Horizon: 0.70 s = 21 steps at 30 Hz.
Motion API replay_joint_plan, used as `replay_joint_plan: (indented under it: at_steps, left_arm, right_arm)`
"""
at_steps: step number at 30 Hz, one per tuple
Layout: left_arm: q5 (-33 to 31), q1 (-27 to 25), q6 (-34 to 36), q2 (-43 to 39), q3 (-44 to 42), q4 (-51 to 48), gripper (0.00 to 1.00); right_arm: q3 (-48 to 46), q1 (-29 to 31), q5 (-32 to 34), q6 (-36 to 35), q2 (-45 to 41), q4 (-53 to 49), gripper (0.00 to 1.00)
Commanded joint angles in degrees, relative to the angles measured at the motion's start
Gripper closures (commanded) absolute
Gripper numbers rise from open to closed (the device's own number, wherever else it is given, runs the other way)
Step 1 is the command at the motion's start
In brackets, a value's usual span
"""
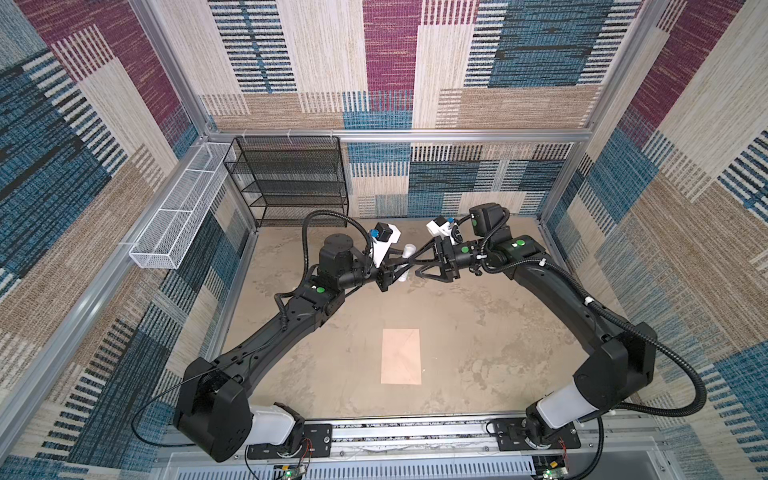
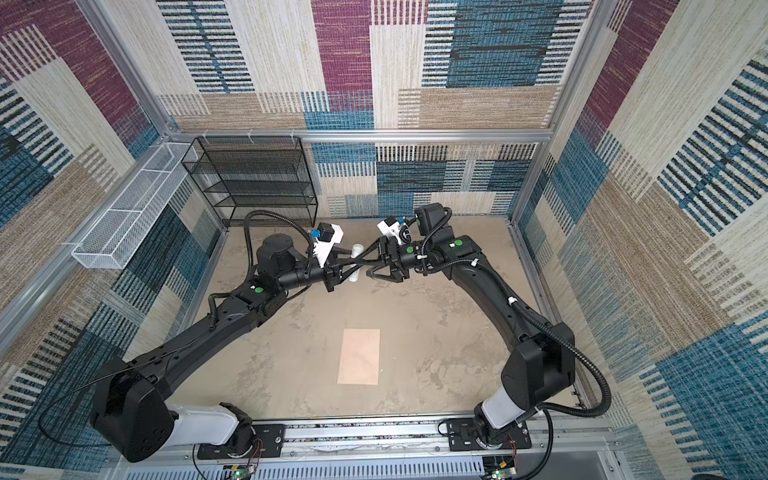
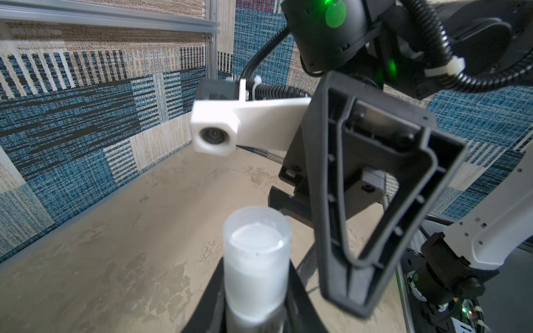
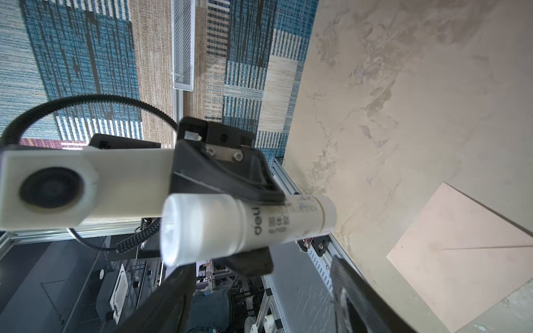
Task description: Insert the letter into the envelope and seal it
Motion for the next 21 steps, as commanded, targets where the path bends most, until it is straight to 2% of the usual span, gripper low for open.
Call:
replay_joint_plan:
  at_steps: [1, 6, 12, 21]
  left_arm:
    - [-0.3, 0.0, -1.0, -0.3, -0.5, 2.8, 1.00]
    - [-0.2, 0.0, -1.9, 0.3, -0.5, 3.8, 1.00]
    - [1.0, -0.1, -1.3, 1.5, 1.1, 2.8, 1.00]
    - [1.4, -0.1, -2.1, 1.9, 2.0, 3.8, 1.00]
  right_arm:
    - [0.2, -0.7, -1.0, -0.4, -1.1, 2.4, 0.21]
    - [2.5, -1.8, 1.0, -0.6, -1.5, 1.8, 0.19]
    - [8.8, -1.8, 3.9, -3.8, 1.2, -4.0, 0.19]
    - [8.3, -1.8, 4.8, -2.1, 3.1, -4.5, 0.19]
